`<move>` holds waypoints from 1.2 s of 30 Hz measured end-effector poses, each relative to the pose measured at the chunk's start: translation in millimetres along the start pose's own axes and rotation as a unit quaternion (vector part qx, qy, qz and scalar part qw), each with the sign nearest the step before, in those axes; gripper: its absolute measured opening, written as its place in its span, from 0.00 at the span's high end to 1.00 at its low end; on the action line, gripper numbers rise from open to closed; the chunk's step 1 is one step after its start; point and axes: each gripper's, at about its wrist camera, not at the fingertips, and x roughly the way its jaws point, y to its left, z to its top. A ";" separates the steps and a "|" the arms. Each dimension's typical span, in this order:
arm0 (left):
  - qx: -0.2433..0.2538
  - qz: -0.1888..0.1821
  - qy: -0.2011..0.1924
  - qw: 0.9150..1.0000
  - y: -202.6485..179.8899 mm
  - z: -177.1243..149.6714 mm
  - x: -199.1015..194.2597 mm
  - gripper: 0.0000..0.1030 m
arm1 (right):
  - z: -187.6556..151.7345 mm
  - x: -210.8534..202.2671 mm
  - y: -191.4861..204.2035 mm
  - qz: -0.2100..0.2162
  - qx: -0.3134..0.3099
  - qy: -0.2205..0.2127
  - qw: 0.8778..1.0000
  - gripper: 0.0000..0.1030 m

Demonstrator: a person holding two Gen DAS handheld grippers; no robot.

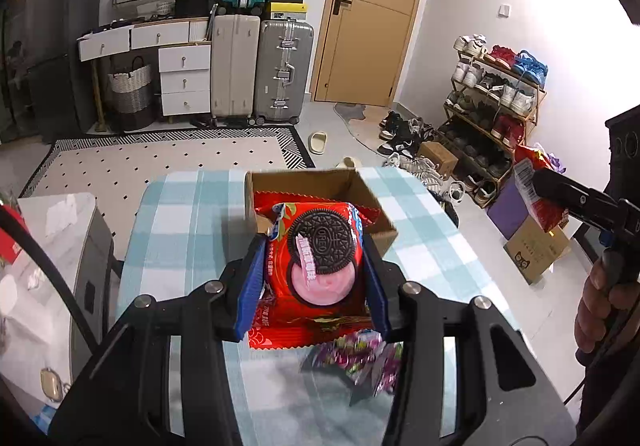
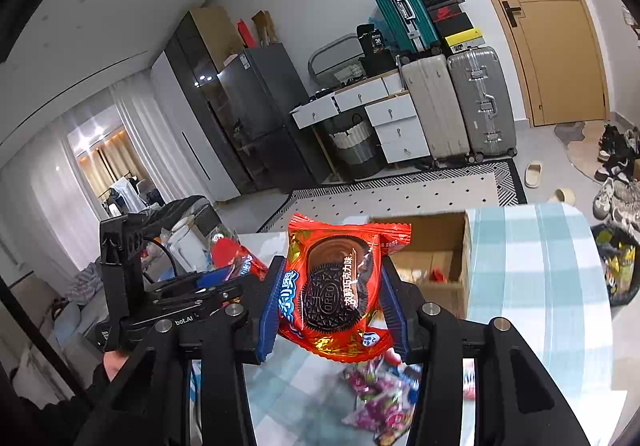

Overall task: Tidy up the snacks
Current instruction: 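Carry both cookie packs into the cardboard box and open both tools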

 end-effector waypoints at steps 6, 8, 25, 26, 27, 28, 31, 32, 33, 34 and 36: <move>0.006 -0.006 0.010 1.000 -4.3 53.6 25.8 0.59 | 37.6 18.7 -3.0 -0.009 -0.019 0.004 1.000 0.56; 0.001 -0.007 0.017 1.000 -4.1 67.9 38.4 0.59 | 46.1 29.9 -9.8 -0.002 -0.008 0.011 1.000 0.56; -0.012 0.003 0.102 0.995 14.8 105.6 221.6 0.59 | 78.3 176.8 -82.8 -0.048 -0.015 0.080 0.996 0.56; -0.012 0.005 0.107 0.994 14.6 101.6 232.3 0.59 | 75.7 185.4 -87.5 -0.050 -0.016 0.086 0.995 0.56; -0.012 0.006 0.113 0.994 14.8 98.4 243.0 0.59 | 72.9 193.2 -91.5 -0.052 -0.017 0.093 0.994 0.56; -0.013 0.007 0.119 0.993 15.6 95.2 252.9 0.59 | 69.6 201.9 -95.8 -0.055 -0.019 0.100 0.993 0.56; -0.020 0.007 0.134 0.991 21.9 85.7 279.2 0.59 | 59.1 222.6 -107.8 -0.062 -0.024 0.117 0.991 0.56; -0.021 0.006 0.137 0.990 23.3 79.8 284.8 0.59 | 55.3 228.5 -111.0 -0.065 -0.026 0.122 0.990 0.56; -0.021 0.007 0.141 0.990 24.0 76.0 290.0 0.59 | 50.2 235.6 -115.3 -0.069 -0.030 0.129 0.989 0.56; -0.020 0.008 0.144 0.989 25.1 72.5 295.1 0.59 | 46.1 239.8 -118.2 -0.071 -0.033 0.134 0.988 0.56; -0.018 0.010 0.152 0.988 25.1 65.8 305.7 0.59 | 38.9 248.3 -123.8 -0.074 -0.039 0.142 0.986 0.56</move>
